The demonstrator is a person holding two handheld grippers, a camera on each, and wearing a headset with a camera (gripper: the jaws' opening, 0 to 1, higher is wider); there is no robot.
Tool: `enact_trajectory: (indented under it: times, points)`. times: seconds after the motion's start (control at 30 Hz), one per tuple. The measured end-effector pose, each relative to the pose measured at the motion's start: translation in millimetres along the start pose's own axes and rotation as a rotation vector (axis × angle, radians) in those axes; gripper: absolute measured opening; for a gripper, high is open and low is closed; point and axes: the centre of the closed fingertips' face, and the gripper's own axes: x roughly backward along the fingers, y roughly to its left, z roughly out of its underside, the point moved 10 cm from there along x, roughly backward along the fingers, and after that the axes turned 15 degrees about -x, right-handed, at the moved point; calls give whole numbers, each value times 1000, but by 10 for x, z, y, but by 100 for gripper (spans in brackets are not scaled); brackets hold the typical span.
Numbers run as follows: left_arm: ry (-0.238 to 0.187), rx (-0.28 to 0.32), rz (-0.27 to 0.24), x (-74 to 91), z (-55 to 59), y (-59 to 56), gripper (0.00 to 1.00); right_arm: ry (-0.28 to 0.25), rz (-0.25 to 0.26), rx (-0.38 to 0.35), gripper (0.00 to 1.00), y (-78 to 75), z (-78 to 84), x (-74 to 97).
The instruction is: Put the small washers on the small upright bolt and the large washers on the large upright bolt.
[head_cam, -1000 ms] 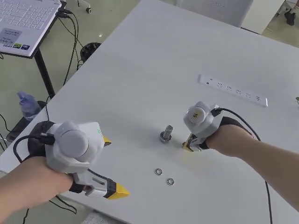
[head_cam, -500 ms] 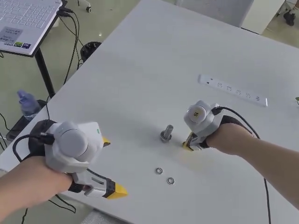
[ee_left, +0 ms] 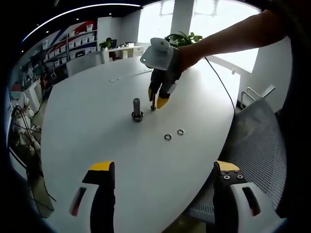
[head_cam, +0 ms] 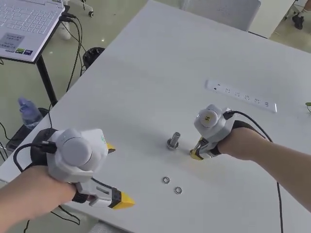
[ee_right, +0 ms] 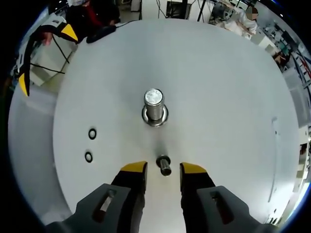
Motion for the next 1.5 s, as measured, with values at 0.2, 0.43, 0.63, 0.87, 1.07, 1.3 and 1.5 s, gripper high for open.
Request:
enact_trajectory:
  times: [0.2, 0.43, 0.63, 0.87, 1.07, 1.3, 1.5]
  points:
    - [1, 4, -12, -15, 14, 24, 91, -24, -32, -3, 33, 26, -8, 90]
    - [-21, -3, -18, -15, -36, 42, 95, -48, -29, -21, 37, -8, -22, 196]
    - [-21, -11, -1, -48, -52, 54, 97, -52, -47, -41, 38, 61, -43, 321]
    - [-37, -14, -16, -90, -84, 66, 98, -63, -42, -26, 39, 155, -38, 470]
    - [-40, -18, -19, -72, -101, -18, 97, -107, -45, -49, 38, 294, -32, 578]
    - [-29, -12, -12, -44, -67, -95, 97, -88, -43, -29, 38, 457, 52, 581]
    - [-36, -5, -23, -9, -58, -88, 96, -83, -37, -19, 38, 593, 118, 566]
